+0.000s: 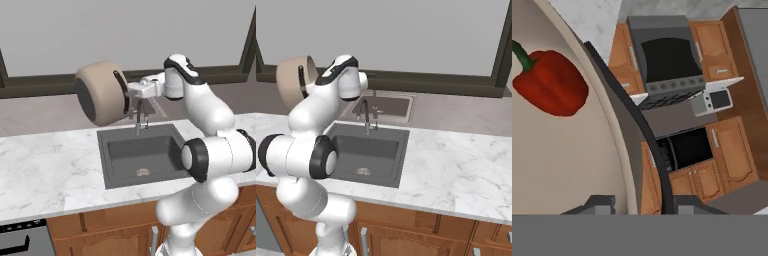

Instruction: Dump the bell pepper from the pot into the sink. Then turn on the water and wash the bell pepper. Then turn off the water and put the bell pepper back in the pot.

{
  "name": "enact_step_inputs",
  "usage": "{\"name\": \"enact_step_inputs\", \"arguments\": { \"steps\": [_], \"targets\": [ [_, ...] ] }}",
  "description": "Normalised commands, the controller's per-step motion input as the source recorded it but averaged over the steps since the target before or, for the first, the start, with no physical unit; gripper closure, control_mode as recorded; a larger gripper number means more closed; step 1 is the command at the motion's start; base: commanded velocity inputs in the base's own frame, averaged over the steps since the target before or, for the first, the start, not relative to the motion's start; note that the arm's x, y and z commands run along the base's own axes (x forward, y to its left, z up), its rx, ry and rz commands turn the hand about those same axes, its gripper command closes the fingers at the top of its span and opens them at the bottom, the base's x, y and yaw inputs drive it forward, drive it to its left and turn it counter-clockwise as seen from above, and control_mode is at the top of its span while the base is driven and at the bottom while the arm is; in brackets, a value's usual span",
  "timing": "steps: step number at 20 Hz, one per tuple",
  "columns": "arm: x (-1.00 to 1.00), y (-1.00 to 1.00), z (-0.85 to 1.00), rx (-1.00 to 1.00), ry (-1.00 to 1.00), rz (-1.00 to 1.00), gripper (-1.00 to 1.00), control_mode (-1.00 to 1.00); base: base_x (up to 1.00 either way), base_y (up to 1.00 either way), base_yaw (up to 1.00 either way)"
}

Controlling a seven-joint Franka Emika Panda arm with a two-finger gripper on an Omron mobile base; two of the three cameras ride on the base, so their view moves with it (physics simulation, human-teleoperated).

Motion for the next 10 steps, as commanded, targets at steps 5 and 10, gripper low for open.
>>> {"name": "enact_step_inputs", "arguments": {
  "steps": [5,10],
  "targets": [
    [0.45,-0.37,0.02,0.0,0.14,0.0,1.0,-1.0,0.0,0.0,0.0],
    [0.42,-0.21,0.0,0.0,0.07,0.0,1.0,-1.0,0.0,0.0,0.0]
  ]
}}
